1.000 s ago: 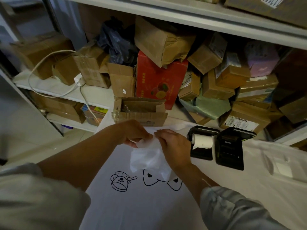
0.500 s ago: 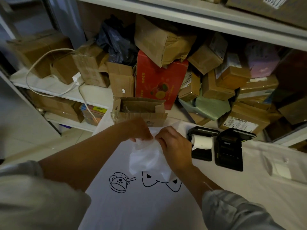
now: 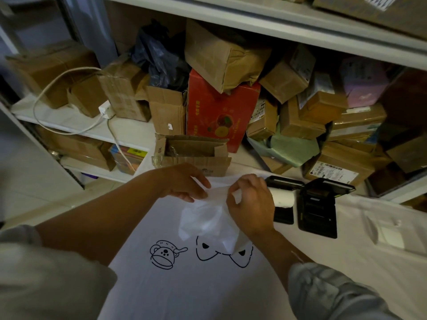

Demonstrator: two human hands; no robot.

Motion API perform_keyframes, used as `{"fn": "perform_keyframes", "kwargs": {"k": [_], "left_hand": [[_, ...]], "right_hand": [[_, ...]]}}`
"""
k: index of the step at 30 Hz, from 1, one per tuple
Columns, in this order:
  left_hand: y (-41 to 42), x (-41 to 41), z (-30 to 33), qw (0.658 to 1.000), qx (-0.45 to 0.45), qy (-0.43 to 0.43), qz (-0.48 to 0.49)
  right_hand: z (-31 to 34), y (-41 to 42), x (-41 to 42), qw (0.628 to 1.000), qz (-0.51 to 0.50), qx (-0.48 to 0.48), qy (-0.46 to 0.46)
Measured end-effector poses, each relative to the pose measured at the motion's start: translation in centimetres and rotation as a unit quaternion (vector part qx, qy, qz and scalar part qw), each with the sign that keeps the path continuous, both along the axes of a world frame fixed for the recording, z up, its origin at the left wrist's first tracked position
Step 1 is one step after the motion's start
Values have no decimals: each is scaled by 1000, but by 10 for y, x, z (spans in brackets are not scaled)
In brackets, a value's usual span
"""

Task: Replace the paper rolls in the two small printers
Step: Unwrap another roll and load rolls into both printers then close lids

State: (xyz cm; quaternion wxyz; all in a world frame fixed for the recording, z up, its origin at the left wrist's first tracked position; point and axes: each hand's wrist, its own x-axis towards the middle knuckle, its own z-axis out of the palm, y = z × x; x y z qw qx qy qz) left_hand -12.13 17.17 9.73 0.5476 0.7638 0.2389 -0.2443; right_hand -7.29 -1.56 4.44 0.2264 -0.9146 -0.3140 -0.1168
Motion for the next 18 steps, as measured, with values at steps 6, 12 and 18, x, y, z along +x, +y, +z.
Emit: {"fn": "perform_keyframes", "kwargs": {"k": [6, 12, 18], "left_hand": [[-6, 0, 13, 995, 74, -51, -32], [-4, -4, 12, 990, 116, -72, -25], [26, -5, 3, 953, 257, -146, -65]], "right_hand": [[15, 27, -9, 963, 100, 71, 240], [20, 37, -5, 955, 91, 51, 279], [5, -7, 14, 948, -26, -148, 281]]}}
